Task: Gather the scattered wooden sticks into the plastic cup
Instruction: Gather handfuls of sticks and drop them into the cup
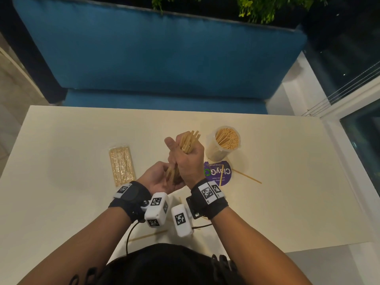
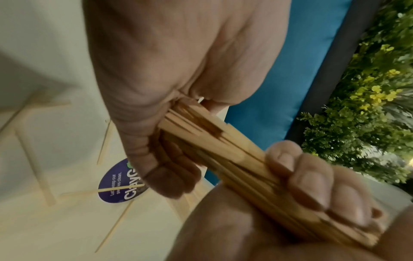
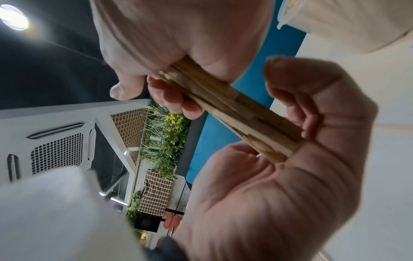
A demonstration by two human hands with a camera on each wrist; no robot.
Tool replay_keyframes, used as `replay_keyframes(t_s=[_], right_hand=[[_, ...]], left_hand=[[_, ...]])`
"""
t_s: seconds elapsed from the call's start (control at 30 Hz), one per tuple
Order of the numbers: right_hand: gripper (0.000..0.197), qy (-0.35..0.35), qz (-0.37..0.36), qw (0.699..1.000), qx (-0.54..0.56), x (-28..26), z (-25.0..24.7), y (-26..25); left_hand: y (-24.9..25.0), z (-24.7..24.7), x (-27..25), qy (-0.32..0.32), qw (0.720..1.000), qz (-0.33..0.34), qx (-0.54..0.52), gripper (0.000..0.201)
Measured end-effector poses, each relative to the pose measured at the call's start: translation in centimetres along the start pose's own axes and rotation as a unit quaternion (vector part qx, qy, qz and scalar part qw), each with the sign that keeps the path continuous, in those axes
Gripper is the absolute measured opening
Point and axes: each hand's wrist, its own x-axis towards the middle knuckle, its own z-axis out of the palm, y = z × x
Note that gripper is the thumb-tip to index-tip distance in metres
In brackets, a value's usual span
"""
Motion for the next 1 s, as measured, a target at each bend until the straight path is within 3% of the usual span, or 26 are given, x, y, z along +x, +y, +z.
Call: replay_keyframes(t_s=[0.27,0.4,0.5,0.57,0.63,0.73,0.87,1.0], right_hand=[[0.043,0.018,0.010,0.999,-0.044,-0.5,-0.3,0.4],[0.060,-0.018,0.049,0.993,-0.103,-1.0,-0.4,0.9],[0.037,-0.036,0.062,0.987,-0.144,-1.1,-0.5,1.3],[0.030,-0.028,0.067,0.986,-0.153,-1.1,-0.6,1.5],[0.028,-0.022,0.071,0.987,-0.146,-0.9,-0.9,1.7],[0.029,-0.019,0.084,0.987,-0.138,-0.7,-1.1,1.9],[0.026,0.004,0.072,0.987,-0.144,-0.8,-1.2,1.7],[0.061,0.063,-0.050,0.984,-0.161,-1.0,-1.6,0.1]], left_hand=[[0.2,-0.3,0.2,0.021,0.997,0.021,0.067,0.026],[-0.1,0.2,-0.8,-0.054,0.995,0.016,0.082,0.057],[-0.4,0.5,-1.2,0.000,0.987,0.018,0.161,0.041],[-0.3,0.2,-1.1,0.041,0.975,0.016,0.219,0.050],[-0.1,-0.4,-0.7,0.039,0.973,0.009,0.226,0.050],[0.2,-1.2,-0.2,0.052,0.975,0.048,0.212,0.037],[0.1,-1.3,0.1,0.079,0.966,0.092,0.230,0.041],[0.5,-2.0,0.0,0.097,0.959,0.095,0.249,0.038]])
